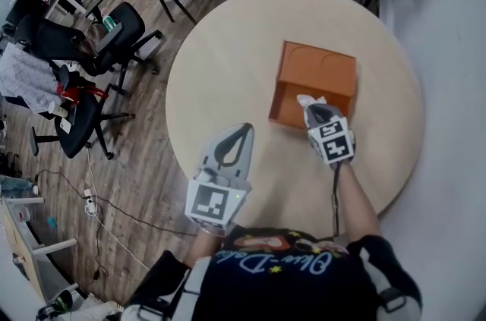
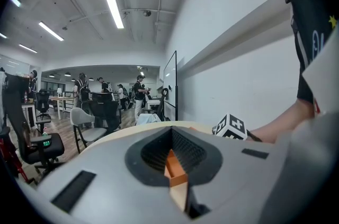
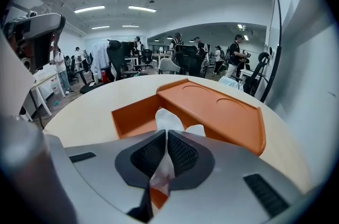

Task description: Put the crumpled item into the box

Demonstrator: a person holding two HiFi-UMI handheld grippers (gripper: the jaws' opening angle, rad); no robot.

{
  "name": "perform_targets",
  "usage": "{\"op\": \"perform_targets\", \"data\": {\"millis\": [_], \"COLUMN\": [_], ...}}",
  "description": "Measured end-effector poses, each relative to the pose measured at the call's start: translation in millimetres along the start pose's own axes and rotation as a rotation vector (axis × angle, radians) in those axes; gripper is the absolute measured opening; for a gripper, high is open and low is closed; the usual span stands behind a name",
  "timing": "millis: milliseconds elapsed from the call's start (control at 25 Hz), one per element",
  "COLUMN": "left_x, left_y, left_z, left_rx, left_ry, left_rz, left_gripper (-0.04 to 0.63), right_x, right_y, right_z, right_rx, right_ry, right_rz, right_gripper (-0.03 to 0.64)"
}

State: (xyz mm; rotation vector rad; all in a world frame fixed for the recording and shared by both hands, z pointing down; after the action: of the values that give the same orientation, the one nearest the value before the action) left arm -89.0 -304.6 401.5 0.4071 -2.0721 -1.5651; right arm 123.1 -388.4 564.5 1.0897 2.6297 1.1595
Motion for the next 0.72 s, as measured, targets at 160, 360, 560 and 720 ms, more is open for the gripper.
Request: {"op": "perform_targets", "data": {"millis": [160, 360, 560, 720], "left_x": [-2, -3, -7, -14], "left_y": [1, 1, -4, -6], "left_z": [1, 6, 8, 11], "left_rx": [0.0, -0.009, -0.015, -0.016], "left_ry": [-0.002, -0.005, -0.005, 0.007], "left_rz": [0.0, -0.013, -0.016, -0.027], "left_gripper": [-0.008, -0.008, -0.008, -0.008], "right_x": [1, 1, -6, -10], "right_y": [4, 5, -8, -18], "right_z": [-2, 3, 28, 61], "right_rx": [0.011, 0.006, -0.09, -0.223], "right_ry": [-0.005, 0.019, 0.06, 0.109], "right_rz": [-0.007, -0.024, -0.079, -0.108], "right_gripper": [0.005, 0.006, 0.006, 0.005]}}
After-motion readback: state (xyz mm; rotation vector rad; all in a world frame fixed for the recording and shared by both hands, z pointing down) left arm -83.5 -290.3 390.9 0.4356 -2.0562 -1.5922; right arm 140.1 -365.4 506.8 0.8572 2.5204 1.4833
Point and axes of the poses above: the fingertips, and each gripper's own axes: z backward along the fingers, x to its left, y out of its underside, the point moved 6 cm from there along z, backward along the fingers, and after that the axes turned 12 degrees about z, right-handed, at the moved point
